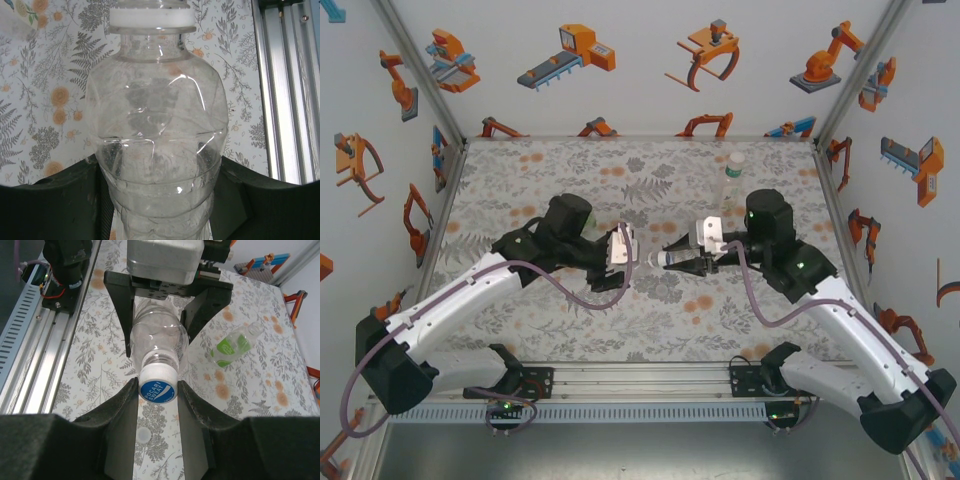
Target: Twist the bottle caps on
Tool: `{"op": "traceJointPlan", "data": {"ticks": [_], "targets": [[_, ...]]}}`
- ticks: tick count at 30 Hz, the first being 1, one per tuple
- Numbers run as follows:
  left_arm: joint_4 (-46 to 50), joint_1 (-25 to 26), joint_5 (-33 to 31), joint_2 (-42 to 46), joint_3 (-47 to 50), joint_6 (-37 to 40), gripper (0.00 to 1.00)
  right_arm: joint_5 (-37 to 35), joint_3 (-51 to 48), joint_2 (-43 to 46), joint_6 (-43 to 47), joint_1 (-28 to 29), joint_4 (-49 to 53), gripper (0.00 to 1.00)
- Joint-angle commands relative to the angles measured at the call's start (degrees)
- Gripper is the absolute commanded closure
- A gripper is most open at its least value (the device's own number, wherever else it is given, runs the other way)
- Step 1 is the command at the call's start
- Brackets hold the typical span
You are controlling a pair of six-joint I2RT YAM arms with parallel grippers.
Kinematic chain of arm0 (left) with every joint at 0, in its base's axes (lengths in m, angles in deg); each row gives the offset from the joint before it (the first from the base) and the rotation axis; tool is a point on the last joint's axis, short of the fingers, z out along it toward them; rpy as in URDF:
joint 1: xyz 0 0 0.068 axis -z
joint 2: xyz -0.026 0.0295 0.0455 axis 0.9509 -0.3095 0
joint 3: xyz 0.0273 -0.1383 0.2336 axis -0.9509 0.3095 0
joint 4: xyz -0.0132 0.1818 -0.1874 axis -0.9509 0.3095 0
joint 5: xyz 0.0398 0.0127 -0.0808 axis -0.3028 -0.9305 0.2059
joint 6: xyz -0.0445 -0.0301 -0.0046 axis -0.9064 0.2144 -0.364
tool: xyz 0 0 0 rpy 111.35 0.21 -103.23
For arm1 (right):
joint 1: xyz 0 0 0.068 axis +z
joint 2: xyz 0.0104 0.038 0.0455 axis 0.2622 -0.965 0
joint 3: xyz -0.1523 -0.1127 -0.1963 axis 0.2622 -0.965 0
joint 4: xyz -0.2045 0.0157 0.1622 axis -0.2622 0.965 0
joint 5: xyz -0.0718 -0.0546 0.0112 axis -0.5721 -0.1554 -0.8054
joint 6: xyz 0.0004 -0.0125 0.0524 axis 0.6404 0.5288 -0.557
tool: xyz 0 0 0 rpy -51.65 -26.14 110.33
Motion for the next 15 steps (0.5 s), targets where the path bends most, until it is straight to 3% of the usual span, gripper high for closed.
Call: {"op": "traceJointPlan", "data": {"ticks": [1,15], "targets": [[0.9,0.5,1.6,-0.7,-1.1,1.4,1.00,0.9,2.3,-0.7,1.5,0.7,-1.4,1.00],[1.2,0.7,2.2,-0.9,-1.5,1.4,1.00,-5.4,7.8,-4.4,11.0,4.2,12.3,1.00]]}}
